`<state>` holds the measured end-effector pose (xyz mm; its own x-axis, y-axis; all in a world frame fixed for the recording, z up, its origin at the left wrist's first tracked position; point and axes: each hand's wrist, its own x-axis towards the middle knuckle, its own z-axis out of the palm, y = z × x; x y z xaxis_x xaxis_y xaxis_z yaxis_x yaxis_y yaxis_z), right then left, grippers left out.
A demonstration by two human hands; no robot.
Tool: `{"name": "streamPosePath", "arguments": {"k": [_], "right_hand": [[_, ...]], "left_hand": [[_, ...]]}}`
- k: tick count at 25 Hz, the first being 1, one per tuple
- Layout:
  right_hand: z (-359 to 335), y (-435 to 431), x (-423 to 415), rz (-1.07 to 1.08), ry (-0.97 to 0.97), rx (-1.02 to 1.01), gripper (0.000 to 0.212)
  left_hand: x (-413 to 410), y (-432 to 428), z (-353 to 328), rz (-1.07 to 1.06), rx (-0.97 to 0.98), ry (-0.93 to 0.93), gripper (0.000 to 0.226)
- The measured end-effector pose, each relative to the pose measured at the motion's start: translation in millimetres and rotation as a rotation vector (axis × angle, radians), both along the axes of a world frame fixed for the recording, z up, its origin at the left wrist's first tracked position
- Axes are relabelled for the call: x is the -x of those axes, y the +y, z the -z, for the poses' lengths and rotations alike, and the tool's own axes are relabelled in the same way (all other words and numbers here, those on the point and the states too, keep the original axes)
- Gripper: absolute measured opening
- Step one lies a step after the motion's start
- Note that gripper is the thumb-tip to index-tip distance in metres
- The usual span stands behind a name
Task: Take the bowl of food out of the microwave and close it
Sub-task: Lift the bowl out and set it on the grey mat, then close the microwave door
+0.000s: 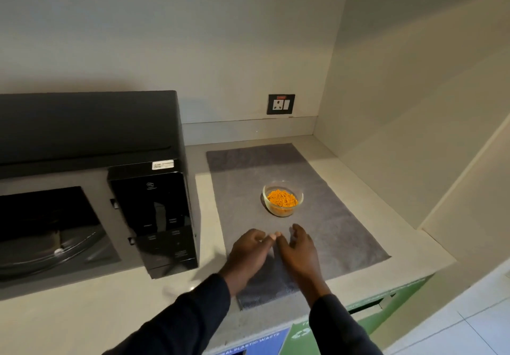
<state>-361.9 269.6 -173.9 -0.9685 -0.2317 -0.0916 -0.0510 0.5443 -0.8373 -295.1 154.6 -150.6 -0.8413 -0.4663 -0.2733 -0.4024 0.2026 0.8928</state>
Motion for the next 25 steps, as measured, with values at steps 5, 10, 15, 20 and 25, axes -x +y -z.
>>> {"name": "streamPosePath", "arguments": {"k": [5,10,15,20,25], "right_hand": [[-51.0,-8.2,-69.0,-0.052,0.240,0.098,0.048],[-134.9,-51.4,-126.5,-0.176,0.604,0.239,0.040],[-201.2,-111.8,-176.1,-0.368,0.777,0.074,0.052],[-197.5,-155.8,-205.1,-0.410,0.696,-0.232,0.077],[-187.1,-166.0,-215.1,-0.367,0.684,-0.346,0.087]], "left_hand": [[-93.3,-17.4,-47.6,0.110,-0.006,0.091,0.013],[-194.2,-60.0,-123.8,0.124,0.035,0.243,0.012],[-280.2,-131.3,-201.1,-0.089,0.213,0.291,0.008],[-357.9,-199.5,-241.3,-0.312,0.433,0.182,0.028],[-412.1,-254.1,-247.9,-0.469,0.844,-0.162,0.051]]}}
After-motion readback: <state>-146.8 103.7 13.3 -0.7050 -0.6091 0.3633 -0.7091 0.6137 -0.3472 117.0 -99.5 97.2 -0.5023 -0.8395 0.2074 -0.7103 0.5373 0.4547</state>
